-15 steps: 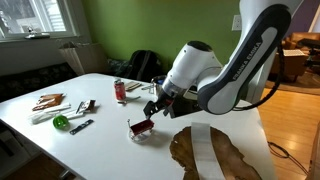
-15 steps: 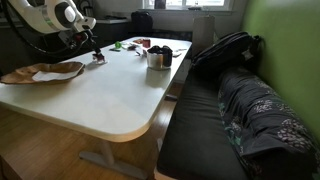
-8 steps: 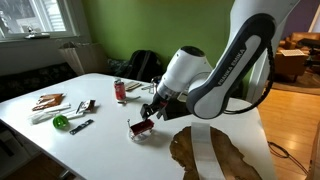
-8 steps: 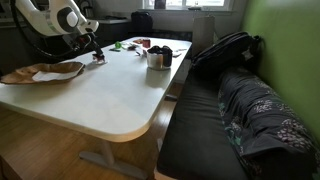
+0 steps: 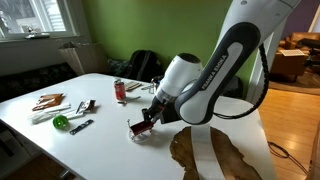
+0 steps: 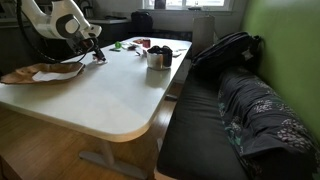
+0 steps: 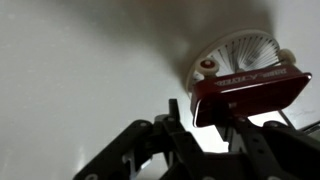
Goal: Pick up the red trolley and put it in the silver pot
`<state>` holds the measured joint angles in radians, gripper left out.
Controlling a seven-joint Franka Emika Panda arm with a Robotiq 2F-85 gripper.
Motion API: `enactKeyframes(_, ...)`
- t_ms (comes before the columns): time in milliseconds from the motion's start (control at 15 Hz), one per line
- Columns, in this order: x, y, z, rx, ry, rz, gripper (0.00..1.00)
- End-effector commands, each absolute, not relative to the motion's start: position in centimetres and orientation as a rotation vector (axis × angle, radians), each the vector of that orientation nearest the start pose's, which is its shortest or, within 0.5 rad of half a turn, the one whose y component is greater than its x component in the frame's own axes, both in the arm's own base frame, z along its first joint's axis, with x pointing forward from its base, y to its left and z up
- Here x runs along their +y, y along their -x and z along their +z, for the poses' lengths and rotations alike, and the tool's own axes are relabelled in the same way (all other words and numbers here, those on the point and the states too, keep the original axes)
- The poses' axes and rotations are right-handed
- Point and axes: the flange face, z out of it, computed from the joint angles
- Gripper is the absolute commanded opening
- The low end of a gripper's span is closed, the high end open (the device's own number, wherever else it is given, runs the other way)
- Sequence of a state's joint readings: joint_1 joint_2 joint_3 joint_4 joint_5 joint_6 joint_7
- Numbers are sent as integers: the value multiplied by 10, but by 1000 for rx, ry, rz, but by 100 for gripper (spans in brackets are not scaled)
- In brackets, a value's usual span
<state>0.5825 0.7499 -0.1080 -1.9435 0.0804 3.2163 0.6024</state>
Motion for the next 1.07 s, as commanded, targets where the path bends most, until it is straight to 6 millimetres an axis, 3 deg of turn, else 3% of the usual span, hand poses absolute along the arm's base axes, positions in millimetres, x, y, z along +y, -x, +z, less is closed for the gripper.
enactKeyframes(0,300,-576,143,245,2826,-661,9)
enactKeyframes(133,305,-573,146,253,2814,-660,0)
enactKeyframes(533,306,-568,152,279,2802,-675,1)
enactKeyframes(667,303,-566,168,307,2764,-726,1)
enactKeyframes(800,294,-564,198,357,2684,-821,1)
enactKeyframes(867,303,-574,173,327,2720,-769,1)
enactKeyframes(1000,302,-576,181,325,2708,-788,5)
